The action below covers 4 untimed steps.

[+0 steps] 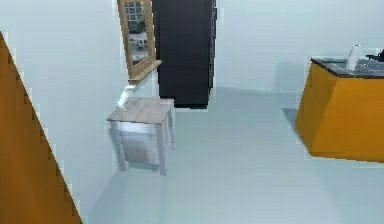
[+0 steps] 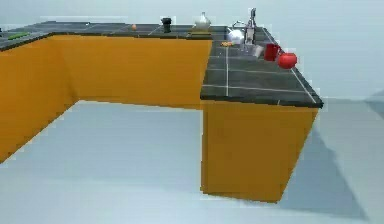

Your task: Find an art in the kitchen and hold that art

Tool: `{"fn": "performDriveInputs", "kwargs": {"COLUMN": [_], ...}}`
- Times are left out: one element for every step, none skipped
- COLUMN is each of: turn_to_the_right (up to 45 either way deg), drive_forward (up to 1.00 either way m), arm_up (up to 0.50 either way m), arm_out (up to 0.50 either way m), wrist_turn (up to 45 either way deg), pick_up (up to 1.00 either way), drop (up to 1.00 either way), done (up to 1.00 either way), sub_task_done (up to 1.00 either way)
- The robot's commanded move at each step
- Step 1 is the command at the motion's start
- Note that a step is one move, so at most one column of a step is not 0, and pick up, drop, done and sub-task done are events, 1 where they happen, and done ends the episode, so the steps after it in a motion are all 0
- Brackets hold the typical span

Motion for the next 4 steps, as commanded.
{"fn": "performDriveInputs", "kwargs": {"turn_to_the_right": [0.0, -45.0, -45.0, -33.0], "drive_forward": [0.85, 0.0, 0.0, 0.0], "arm_up": [0.0, 0.0, 0.0, 0.0], "arm_out": [0.0, 0.0, 0.0, 0.0], "wrist_turn": [0.0, 0.0, 0.0, 0.0], "pick_up": [0.0, 0.0, 0.0, 0.0], "drop": [0.0, 0.0, 0.0, 0.0], "done": [0.0, 0.0, 0.0, 0.0], "sub_task_done": [0.0, 0.0, 0.0, 0.0]}}
